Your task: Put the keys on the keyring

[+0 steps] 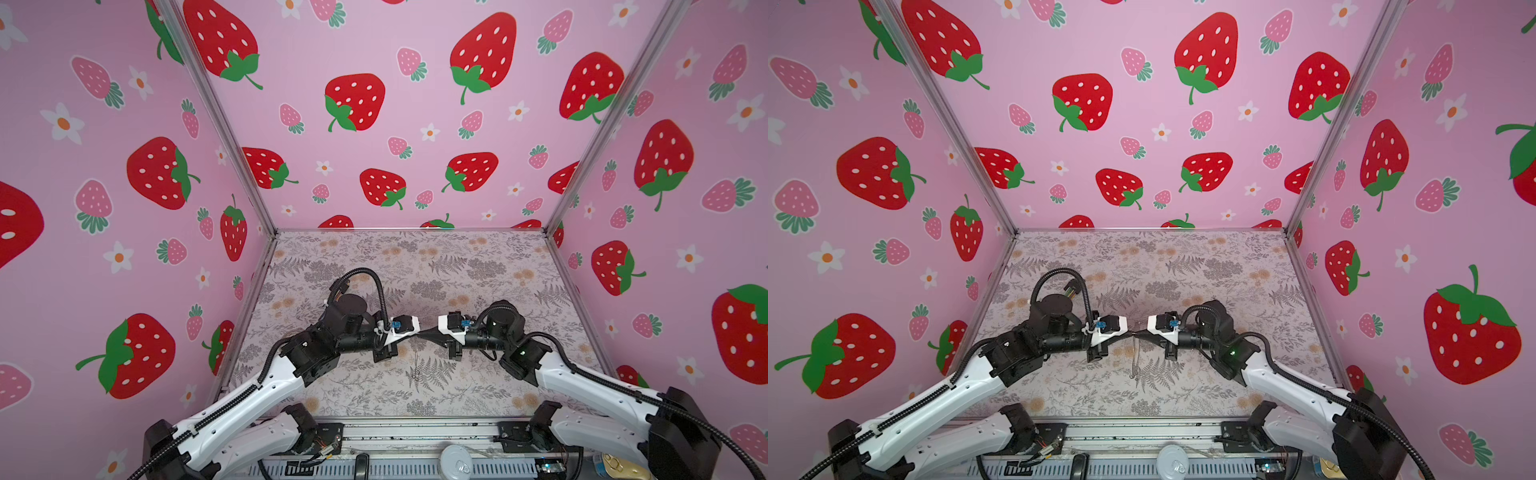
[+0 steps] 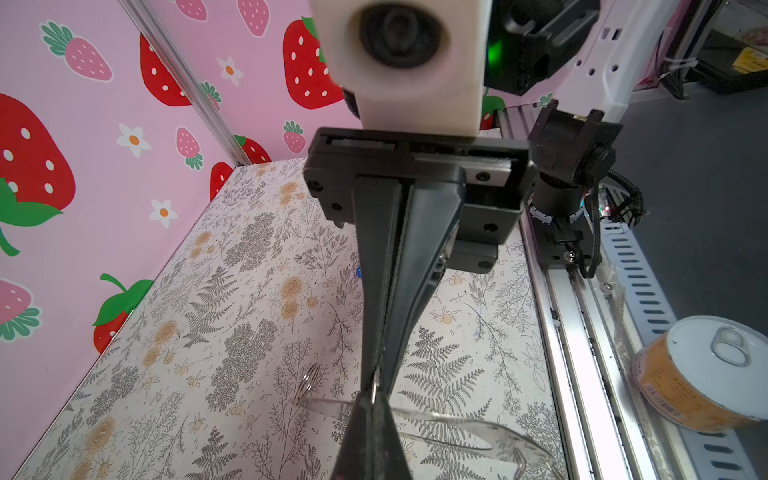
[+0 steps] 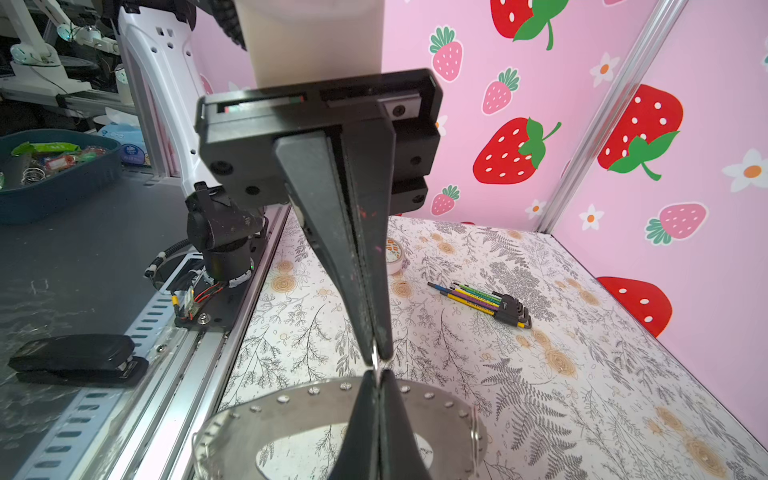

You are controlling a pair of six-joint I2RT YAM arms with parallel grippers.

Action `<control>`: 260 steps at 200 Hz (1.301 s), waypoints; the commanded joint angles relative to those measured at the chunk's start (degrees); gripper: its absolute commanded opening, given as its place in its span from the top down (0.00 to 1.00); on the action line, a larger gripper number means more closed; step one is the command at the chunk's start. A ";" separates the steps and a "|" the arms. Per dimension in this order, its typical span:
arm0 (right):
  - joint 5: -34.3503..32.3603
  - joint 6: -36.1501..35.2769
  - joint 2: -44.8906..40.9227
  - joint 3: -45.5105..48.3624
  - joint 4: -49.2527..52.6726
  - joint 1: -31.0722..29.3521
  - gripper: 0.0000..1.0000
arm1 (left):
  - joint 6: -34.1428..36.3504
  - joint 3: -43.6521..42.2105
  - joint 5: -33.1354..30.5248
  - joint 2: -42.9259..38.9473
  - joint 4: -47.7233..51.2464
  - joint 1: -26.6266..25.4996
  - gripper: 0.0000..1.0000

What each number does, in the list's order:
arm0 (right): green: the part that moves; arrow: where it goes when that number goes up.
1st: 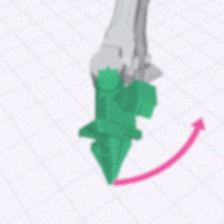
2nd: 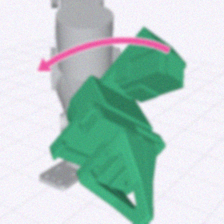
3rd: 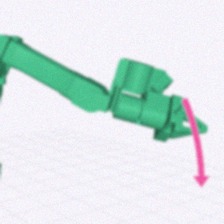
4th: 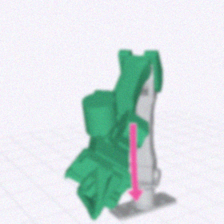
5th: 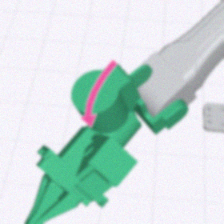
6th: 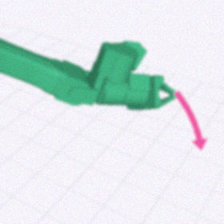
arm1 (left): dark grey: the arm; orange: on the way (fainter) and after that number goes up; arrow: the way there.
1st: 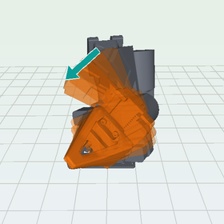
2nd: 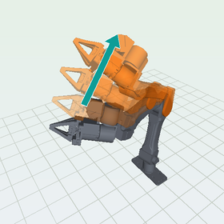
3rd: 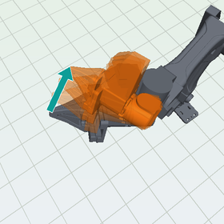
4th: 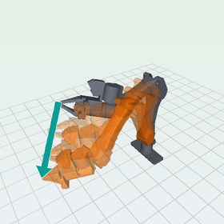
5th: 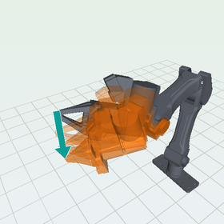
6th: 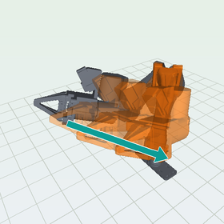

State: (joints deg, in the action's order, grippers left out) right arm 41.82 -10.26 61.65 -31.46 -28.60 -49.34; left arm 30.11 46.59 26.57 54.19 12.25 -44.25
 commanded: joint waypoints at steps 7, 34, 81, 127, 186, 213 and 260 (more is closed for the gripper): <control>1.34 0.02 -0.40 -1.38 -0.29 -0.32 1.00 | -0.88 1.73 0.93 -0.79 -2.54 0.69 0.76; 1.33 0.07 -0.73 -1.17 -0.66 -0.34 1.00 | -4.64 -2.68 5.07 -2.84 -7.08 3.96 0.71; 1.76 0.92 -1.09 -0.94 -1.97 -0.37 1.00 | -6.32 -6.35 9.35 -3.79 -10.13 5.27 0.73; 2.12 1.63 -0.89 -0.74 -3.16 -0.40 1.00 | -6.03 -6.52 10.54 -2.30 -10.83 5.32 0.73; 2.45 1.85 -1.03 -0.45 -3.83 -0.40 1.00 | -4.61 -4.86 12.26 0.51 -10.44 5.40 0.87; 2.77 1.74 -0.71 -0.42 -3.42 -0.40 1.00 | -4.70 -4.85 12.63 0.30 -11.33 5.40 0.98; 1.28 1.62 -0.90 0.15 -2.39 -0.33 0.87 | -3.56 -4.52 12.21 -0.49 -11.07 5.26 1.00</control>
State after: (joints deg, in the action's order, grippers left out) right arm 42.70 -8.78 61.65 -31.46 -29.45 -49.30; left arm 24.45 39.92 37.98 54.17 1.98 -38.79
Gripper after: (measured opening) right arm 0.063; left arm 0.055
